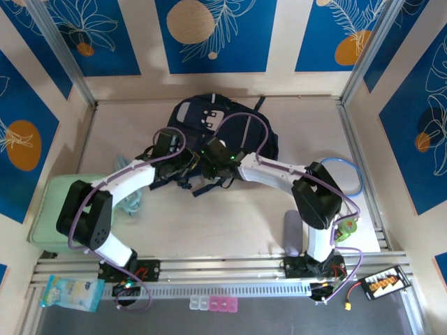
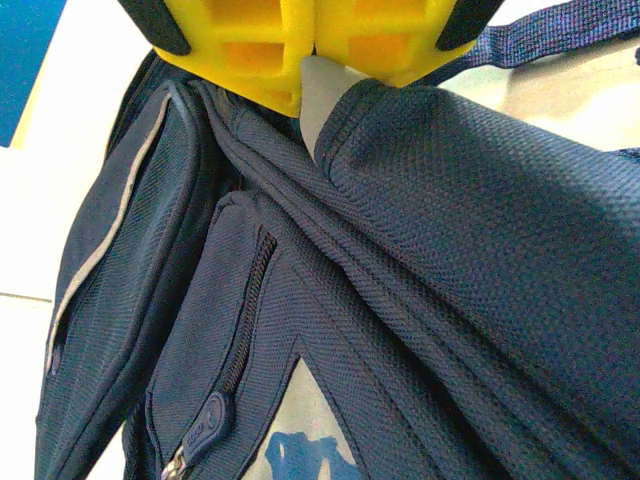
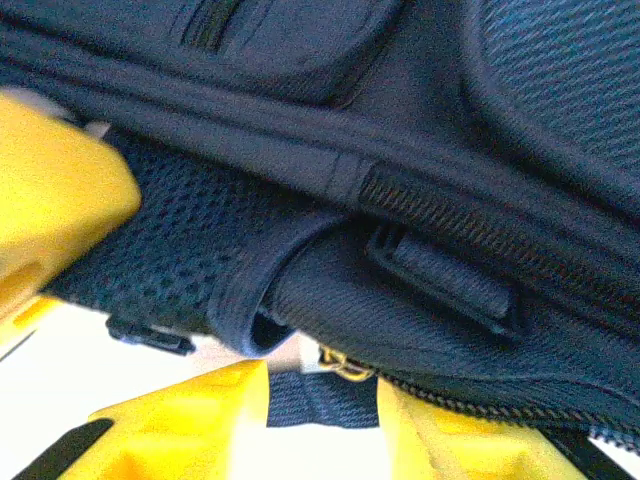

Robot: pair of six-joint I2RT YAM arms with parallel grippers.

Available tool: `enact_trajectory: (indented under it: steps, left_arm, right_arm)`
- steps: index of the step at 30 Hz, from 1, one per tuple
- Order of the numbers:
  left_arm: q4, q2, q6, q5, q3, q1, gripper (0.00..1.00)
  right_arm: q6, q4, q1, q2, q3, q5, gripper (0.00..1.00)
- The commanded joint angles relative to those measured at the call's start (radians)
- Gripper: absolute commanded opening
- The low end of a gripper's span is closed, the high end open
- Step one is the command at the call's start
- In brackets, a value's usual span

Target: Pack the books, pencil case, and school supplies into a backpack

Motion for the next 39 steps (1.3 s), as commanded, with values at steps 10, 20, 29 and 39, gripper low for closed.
enact_trajectory:
  steps: [10, 20, 29, 39]
  left_arm:
    - [0.05, -0.001, -0.009, 0.057, 0.048, -0.015, 0.0]
    - [0.052, -0.001, -0.009, 0.06, 0.046, -0.016, 0.0]
    - [0.038, -0.009, 0.004, 0.031, 0.046, -0.015, 0.0]
    - [0.032, -0.006, 0.026, -0.005, 0.029, 0.01, 0.0]
  right_arm:
    - [0.028, -0.056, -0.015, 0.058, 0.072, 0.144, 0.33]
    - [-0.001, -0.065, 0.014, 0.084, 0.095, 0.253, 0.21]
    - [0.035, -0.108, 0.015, 0.079, 0.081, 0.298, 0.12]
    - [0.148, -0.142, -0.042, -0.104, -0.193, 0.327, 0.13]
